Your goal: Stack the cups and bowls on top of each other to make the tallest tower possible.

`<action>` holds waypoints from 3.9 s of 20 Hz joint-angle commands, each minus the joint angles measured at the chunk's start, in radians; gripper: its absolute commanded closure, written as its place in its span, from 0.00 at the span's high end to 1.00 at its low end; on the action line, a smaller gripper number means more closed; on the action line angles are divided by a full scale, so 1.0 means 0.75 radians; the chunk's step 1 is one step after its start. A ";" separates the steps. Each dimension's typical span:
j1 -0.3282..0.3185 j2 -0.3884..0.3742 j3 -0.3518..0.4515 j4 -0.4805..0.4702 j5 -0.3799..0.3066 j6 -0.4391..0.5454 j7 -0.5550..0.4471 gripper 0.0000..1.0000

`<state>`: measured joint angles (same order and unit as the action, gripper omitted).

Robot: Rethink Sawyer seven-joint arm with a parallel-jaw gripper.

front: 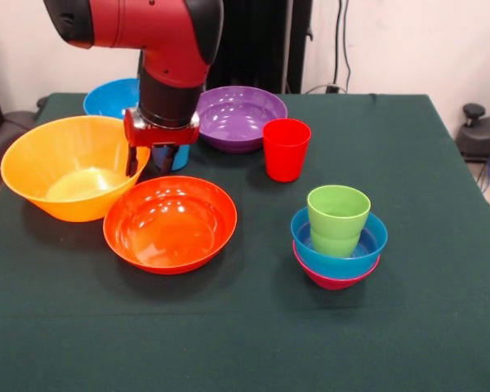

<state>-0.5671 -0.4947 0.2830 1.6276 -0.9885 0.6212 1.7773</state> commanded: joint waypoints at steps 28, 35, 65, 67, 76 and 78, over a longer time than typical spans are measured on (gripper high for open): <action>-0.031 -0.304 0.103 0.020 0.167 0.231 -0.436 0.00; -0.070 -0.377 0.133 0.069 0.182 0.237 -0.478 0.00; 0.145 -0.410 0.249 -0.208 0.457 0.639 -0.259 0.00; 0.160 -0.399 0.245 -0.228 0.468 0.646 -0.246 0.00; 0.257 -0.302 0.217 -0.330 0.537 0.632 -0.109 0.00; 0.293 -0.274 0.209 -0.365 0.563 0.639 -0.056 0.00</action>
<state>-0.4252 -0.8036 0.4159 1.4556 -0.6130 1.0158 1.6746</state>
